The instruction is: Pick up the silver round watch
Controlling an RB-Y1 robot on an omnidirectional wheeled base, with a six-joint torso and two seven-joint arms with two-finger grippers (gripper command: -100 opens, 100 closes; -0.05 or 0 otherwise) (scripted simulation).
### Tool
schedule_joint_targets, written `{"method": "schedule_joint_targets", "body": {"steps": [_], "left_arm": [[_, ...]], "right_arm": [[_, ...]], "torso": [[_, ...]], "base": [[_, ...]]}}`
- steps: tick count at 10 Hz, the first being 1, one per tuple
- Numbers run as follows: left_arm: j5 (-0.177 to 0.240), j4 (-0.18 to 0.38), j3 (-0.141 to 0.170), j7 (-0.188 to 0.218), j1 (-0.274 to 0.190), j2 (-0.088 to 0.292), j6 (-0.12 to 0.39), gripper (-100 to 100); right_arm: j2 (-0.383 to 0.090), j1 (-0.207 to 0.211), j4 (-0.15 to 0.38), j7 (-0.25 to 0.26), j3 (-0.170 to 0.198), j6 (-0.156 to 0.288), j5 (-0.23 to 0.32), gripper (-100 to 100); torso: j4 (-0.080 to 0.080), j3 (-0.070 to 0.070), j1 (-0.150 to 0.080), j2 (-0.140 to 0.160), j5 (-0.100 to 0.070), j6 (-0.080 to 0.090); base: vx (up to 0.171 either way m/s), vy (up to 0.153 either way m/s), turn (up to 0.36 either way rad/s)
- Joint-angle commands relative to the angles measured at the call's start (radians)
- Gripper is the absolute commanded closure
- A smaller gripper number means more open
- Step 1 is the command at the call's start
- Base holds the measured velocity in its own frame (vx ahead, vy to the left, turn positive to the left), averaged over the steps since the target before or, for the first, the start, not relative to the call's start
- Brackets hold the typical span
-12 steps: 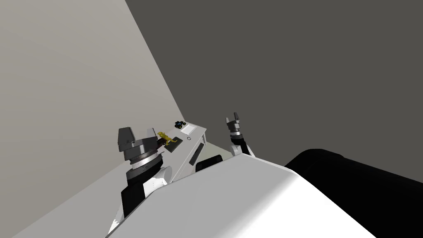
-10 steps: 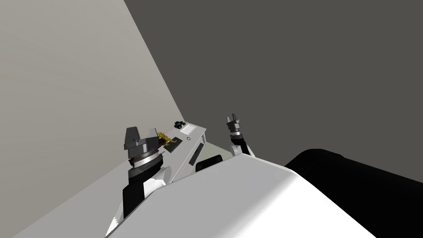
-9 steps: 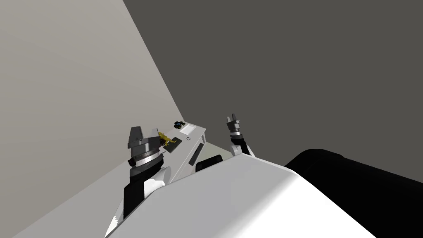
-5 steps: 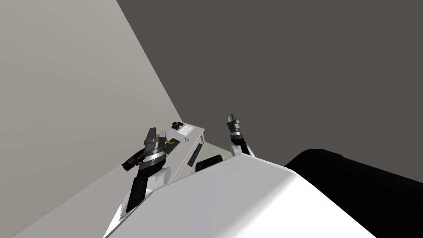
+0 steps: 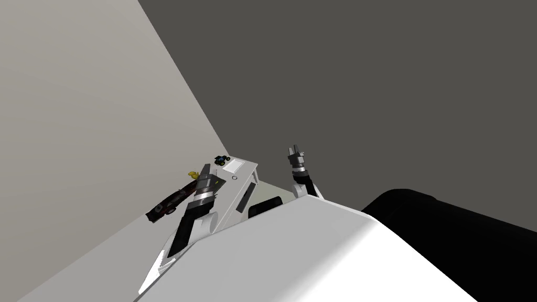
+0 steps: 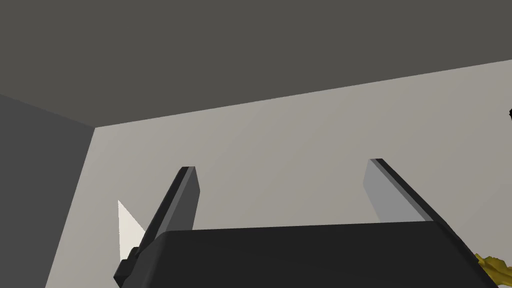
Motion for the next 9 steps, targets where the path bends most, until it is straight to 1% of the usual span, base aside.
{"method": "schedule_joint_targets", "body": {"steps": [1, 2, 3, 4, 5, 7, 8, 9], "left_arm": [[0.005, 0.018, 0.002, 0.001, -0.01, 0.016, 0.041, -100], [0.009, 0.053, -0.004, -0.002, -0.02, 0.037, 0.077, -100], [0.009, 0.053, -0.004, -0.002, -0.02, 0.037, 0.081, -100], [0.013, 0.088, -0.009, -0.006, -0.031, 0.058, 0.116, -100], [0.013, 0.088, -0.009, -0.006, -0.031, 0.058, 0.122, -100], [0.022, 0.15, -0.02, -0.015, -0.054, 0.097, 0.188, -100], [0.022, 0.161, -0.02, -0.015, -0.054, 0.097, 0.209, -100], [0.027, 0.199, -0.026, -0.019, -0.067, 0.116, 0.24, -100]], "right_arm": [[0.0, 0.0, 0.0, 0.0, 0.0, 0.0, 0.0, 0], [0.0, 0.0, 0.0, 0.0, 0.0, 0.0, 0.0, 0], [0.0, 0.0, 0.0, 0.0, 0.0, 0.0, 0.0, 0], [0.0, 0.0, 0.0, 0.0, 0.0, 0.0, 0.0, 0], [0.0, 0.0, 0.0, 0.0, 0.0, 0.0, 0.0, 0], [0.0, 0.0, 0.0, 0.0, 0.0, 0.0, 0.0, 0], [0.0, 0.0, 0.0, 0.0, 0.0, 0.0, 0.0, 0], [0.0, 0.0, 0.0, 0.0, 0.0, 0.0, 0.0, 0]], "torso": [[0.0, 0.0, 0.0, 0.0, 0.0, 0.0], [0.0, 0.0, 0.0, 0.0, 0.0, 0.0], [0.0, 0.0, 0.0, 0.0, 0.0, 0.0], [0.0, 0.0, 0.001, 0.0, 0.0, 0.0], [0.0, 0.0, 0.001, 0.0, 0.0, 0.0], [0.0, 0.0, 0.0, 0.0, 0.0, 0.0], [0.0, 0.0, 0.0, 0.0, 0.0, 0.0], [0.0, 0.0, 0.0, 0.0, 0.0, 0.0]], "base": [[-0.012, -0.034, -0.03], [-0.008, -0.036, -0.096], [-0.009, -0.022, -0.029], [-0.01, -0.029, -0.079], [-0.007, -0.028, -0.037], [-0.01, -0.042, -0.099], [-0.004, -0.034, -0.049], [0.004, -0.034, -0.086]]}}
